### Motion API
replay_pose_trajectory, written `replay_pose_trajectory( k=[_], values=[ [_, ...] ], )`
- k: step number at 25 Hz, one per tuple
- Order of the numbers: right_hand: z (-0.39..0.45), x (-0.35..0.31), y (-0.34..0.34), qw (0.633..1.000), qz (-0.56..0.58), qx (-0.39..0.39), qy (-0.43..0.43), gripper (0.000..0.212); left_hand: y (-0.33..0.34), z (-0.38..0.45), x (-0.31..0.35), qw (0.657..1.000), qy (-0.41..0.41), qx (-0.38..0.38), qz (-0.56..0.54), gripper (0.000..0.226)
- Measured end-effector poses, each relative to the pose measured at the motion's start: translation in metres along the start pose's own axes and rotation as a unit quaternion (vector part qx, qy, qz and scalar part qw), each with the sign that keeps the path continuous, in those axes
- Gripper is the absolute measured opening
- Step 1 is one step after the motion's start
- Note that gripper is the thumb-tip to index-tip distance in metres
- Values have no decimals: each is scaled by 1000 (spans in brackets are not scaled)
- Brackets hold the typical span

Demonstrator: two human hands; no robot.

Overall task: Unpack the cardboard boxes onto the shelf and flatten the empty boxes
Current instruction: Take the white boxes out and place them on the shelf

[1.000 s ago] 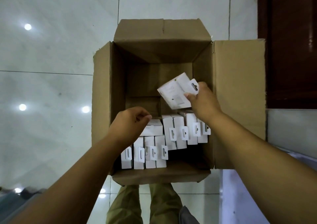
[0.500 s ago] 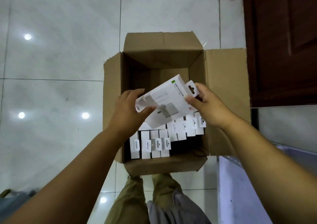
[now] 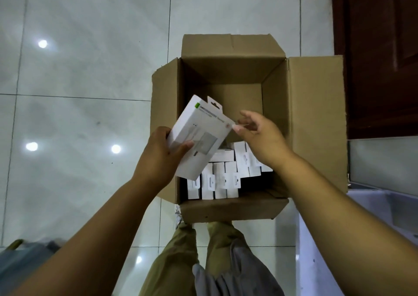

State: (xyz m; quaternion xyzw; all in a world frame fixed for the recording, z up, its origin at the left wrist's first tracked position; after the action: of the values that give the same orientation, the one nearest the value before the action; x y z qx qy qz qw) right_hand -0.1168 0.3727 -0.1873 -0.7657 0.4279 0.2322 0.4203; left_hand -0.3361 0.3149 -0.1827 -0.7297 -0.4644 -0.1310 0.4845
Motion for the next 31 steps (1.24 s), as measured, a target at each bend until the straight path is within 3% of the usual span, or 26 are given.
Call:
replay_pose_trajectory(
  k=[3, 8, 15, 23, 26, 31],
  values=[
    [1, 29, 17, 990, -141, -3, -5, 49, -10, -1, -27, 999, -41, 28, -14, 39],
    [4, 69, 62, 929, -363, -57, -52, 51, -10, 1, -61, 997, -67, 38, -4, 40],
    [22, 76, 84, 865, -492, -42, -88, 46, -12, 7, -78, 995, -80, 63, -23, 39],
    [43, 76, 85, 859, -505, -4, -86, 53, -13, 15, -85, 995, -75, 68, -22, 40],
    [43, 78, 81, 890, -454, 13, -54, 49, -13, 16, -85, 995, -76, 68, -16, 39],
    [22, 65, 49, 957, -271, 98, 18, 39, -21, 9, -79, 995, -78, 61, -23, 38]
  ],
)
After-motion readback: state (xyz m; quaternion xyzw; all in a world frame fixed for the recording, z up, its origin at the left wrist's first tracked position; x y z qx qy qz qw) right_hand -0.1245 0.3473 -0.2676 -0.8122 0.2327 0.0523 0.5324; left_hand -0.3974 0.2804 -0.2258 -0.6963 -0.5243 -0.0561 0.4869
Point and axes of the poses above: each hand's wrist, its own z-axis towards the middle knuckle, its own y-axis out of the palm, x = y × z, the point moved 10 cm from there along z, towards the middle knuckle, and after that the axes turned 7 degrees about x, right-handed, at the moved point
